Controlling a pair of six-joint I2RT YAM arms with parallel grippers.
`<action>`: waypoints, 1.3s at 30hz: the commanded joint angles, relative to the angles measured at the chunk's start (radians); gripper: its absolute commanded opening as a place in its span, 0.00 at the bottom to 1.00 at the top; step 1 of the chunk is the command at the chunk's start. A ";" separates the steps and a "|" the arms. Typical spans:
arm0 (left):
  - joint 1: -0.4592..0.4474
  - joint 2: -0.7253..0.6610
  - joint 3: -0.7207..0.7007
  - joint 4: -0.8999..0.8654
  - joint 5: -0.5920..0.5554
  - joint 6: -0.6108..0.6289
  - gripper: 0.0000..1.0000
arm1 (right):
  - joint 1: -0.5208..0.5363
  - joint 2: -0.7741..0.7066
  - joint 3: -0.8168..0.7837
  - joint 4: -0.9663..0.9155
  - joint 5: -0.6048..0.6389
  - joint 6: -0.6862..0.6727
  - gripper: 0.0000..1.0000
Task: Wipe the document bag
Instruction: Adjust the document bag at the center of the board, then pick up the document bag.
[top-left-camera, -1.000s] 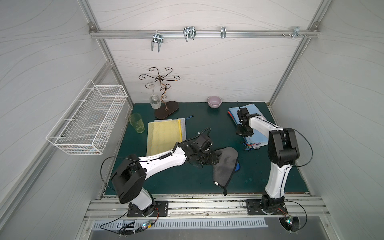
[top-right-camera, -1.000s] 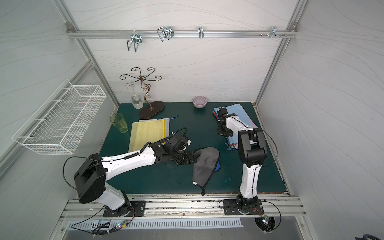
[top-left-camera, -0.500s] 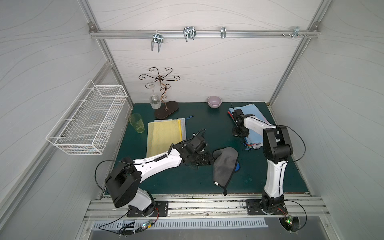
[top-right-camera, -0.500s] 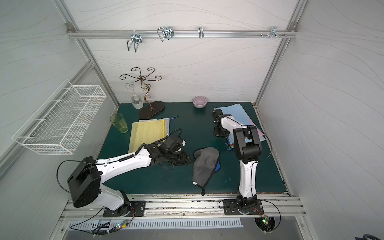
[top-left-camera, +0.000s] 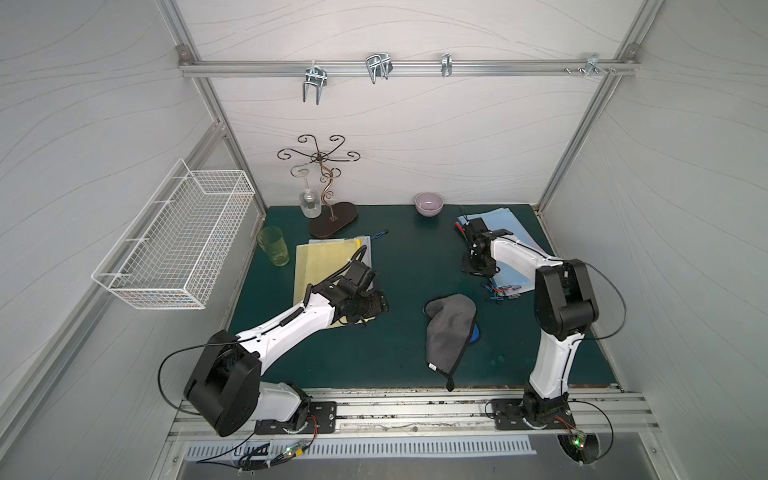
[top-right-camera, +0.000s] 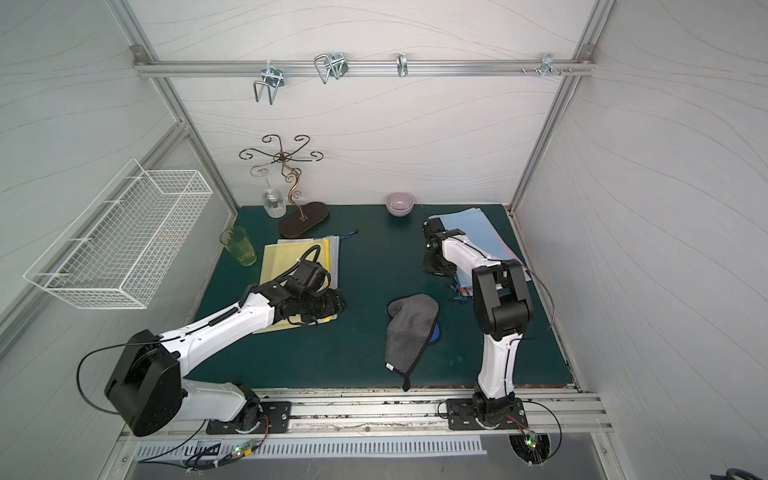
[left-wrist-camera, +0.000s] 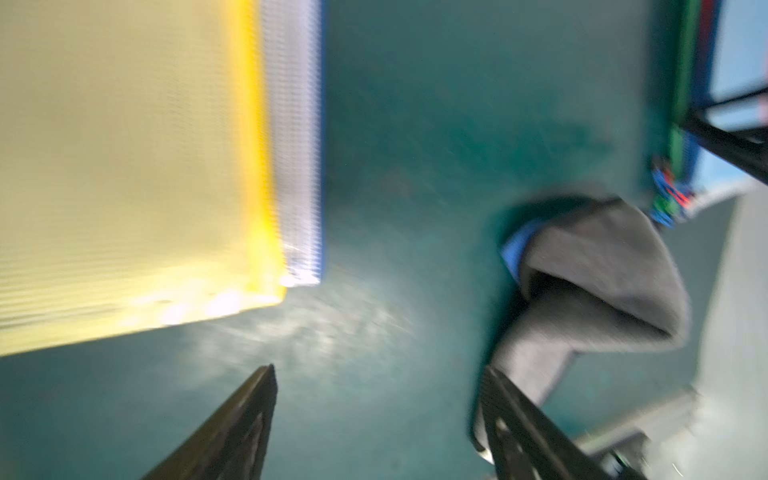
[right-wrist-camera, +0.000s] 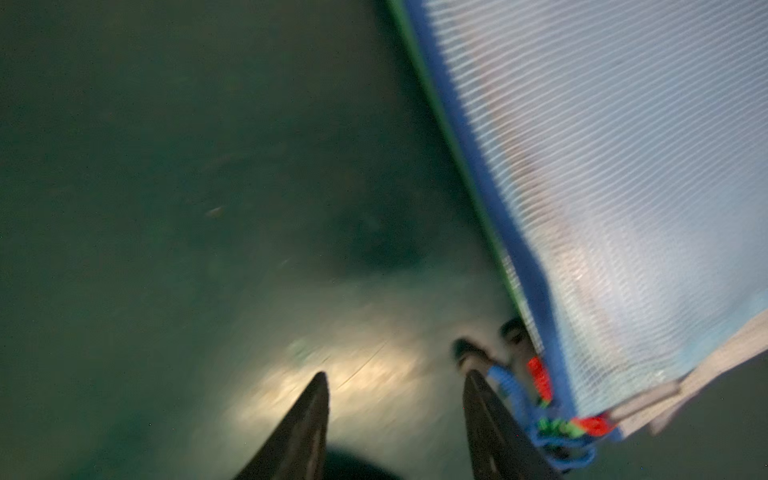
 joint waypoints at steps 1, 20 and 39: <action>0.036 0.044 0.039 -0.118 -0.134 0.086 0.80 | 0.093 -0.096 -0.053 0.015 -0.183 0.009 0.65; 0.055 0.448 0.264 -0.129 -0.296 0.191 0.65 | 0.223 -0.387 -0.245 0.021 -0.222 0.007 0.99; 0.055 0.525 0.263 -0.179 -0.325 0.205 0.05 | 0.201 -0.395 -0.315 0.043 -0.232 0.000 0.97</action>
